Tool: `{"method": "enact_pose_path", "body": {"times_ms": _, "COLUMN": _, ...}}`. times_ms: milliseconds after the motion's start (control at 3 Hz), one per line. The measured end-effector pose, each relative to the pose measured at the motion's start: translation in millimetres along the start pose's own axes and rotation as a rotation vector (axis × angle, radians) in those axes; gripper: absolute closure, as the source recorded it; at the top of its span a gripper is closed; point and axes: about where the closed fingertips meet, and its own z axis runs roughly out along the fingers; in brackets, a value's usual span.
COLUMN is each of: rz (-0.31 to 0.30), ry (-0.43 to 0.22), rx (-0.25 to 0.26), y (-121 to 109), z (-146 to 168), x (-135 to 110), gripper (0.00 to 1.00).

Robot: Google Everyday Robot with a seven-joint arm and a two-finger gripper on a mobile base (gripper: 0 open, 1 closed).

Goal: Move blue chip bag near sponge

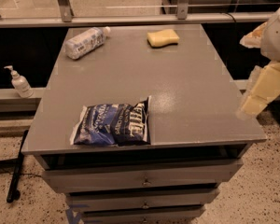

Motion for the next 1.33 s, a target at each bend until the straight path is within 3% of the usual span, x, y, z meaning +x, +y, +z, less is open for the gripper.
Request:
{"method": "enact_pose_path", "body": {"times_ms": 333, "rz": 0.031, "ry": -0.154, "rx": -0.032, "y": 0, "z": 26, "x": -34, "gripper": 0.0}}
{"method": "enact_pose_path", "body": {"times_ms": 667, "rz": 0.047, "ry": -0.261, "rx": -0.066, "y": -2, "z": 47, "x": -65, "gripper": 0.0}}
{"method": "enact_pose_path", "body": {"times_ms": 1333, "rz": 0.061, "ry": -0.394, "rx": -0.182, "y": 31, "z": 82, "x": -112, "gripper": 0.0}}
